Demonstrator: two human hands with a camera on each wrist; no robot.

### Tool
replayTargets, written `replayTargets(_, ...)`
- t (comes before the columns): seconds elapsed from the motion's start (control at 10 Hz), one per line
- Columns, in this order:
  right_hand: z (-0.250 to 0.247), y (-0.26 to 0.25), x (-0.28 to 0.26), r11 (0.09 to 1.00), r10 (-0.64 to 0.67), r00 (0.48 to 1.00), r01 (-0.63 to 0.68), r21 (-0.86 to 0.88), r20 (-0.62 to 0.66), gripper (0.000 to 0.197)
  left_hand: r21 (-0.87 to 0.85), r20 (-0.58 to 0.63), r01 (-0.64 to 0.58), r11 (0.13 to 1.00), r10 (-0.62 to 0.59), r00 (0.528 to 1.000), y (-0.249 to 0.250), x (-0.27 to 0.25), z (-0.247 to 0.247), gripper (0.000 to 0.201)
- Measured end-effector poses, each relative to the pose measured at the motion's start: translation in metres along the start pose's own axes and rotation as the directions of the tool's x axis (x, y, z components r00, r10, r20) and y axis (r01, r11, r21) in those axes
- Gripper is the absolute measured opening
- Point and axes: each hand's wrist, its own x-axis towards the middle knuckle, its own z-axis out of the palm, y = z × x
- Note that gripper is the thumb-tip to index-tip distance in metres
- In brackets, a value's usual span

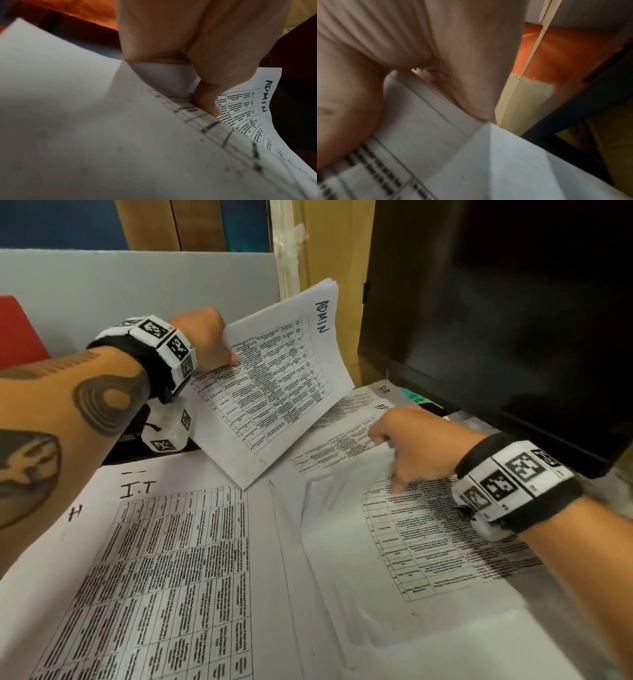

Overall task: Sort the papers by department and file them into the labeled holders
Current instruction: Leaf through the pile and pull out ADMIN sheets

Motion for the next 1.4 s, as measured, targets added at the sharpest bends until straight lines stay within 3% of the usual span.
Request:
replayTargets(0.1, 0.002, 0.011, -0.012, 0.995, -0.028, 0.992, 0.039, 0.09, -0.124, 0.043, -0.006, 0.042, -0.012, 1.0, 0.012, 0.999, 0.008, 0.003, 0.002, 0.056)
replayTargets(0.2, 0.003, 0.017, -0.021, 0.985, -0.042, 0.98, 0.072, 0.155, -0.192, 0.045, 0.006, 0.114, -0.06, 0.998, 0.059, 0.992, 0.029, 0.0, 0.017, 0.049)
replayTargets(0.4, 0.002, 0.014, -0.031, 0.984, -0.052, 0.981, 0.082, 0.156, -0.189, 0.036, 0.035, 0.32, -0.156, 0.987, 0.137, 0.938, 0.071, -0.004, 0.067, 0.05)
replayTargets(0.6, 0.004, 0.012, -0.024, 0.983, -0.079, 0.984, 0.103, 0.151, -0.16, 0.04, 0.082, 0.498, -0.185, 0.979, 0.121, 0.859, 0.078, -0.008, 0.096, 0.079)
replayTargets(0.7, 0.003, 0.008, -0.022, 0.99, -0.083, 0.987, 0.098, 0.103, -0.141, 0.041, 0.042, 0.556, -0.243, 0.969, 0.179, 0.812, 0.085, -0.005, 0.107, 0.096)
replayTargets(0.8, 0.005, 0.005, -0.018, 0.993, -0.097, 0.988, 0.104, 0.054, -0.122, 0.041, 0.074, 0.556, -0.275, 0.959, 0.189, 0.81, 0.096, -0.004, 0.115, 0.109)
replayTargets(0.9, 0.006, 0.003, -0.014, 0.993, -0.111, 0.987, 0.115, 0.031, -0.115, 0.042, 0.12, 0.57, -0.215, 0.969, 0.11, 0.814, 0.106, -0.008, 0.111, 0.078)
replayTargets(1.0, 0.005, 0.003, -0.012, 0.993, -0.117, 0.989, 0.12, 0.022, -0.095, 0.051, 0.139, 0.565, -0.199, 0.97, 0.087, 0.82, 0.116, -0.011, 0.111, 0.074)
replayTargets(1.1, 0.006, 0.003, -0.012, 0.994, -0.107, 0.989, 0.109, 0.013, -0.105, 0.05, 0.175, 0.57, -0.219, 0.96, 0.082, 0.818, 0.124, -0.018, 0.111, 0.079)
replayTargets(1.2, 0.007, 0.003, -0.011, 0.995, -0.099, 0.99, 0.1, 0.004, -0.101, 0.049, 0.179, 0.587, -0.186, 0.966, 0.046, 0.808, 0.125, -0.015, 0.114, 0.072)
replayTargets(1.4, 0.009, 0.003, -0.007, 0.997, -0.076, 0.994, 0.078, 0.024, -0.083, 0.052, 0.176, 0.536, -0.291, 0.94, 0.156, 0.83, 0.117, -0.005, 0.106, 0.053)
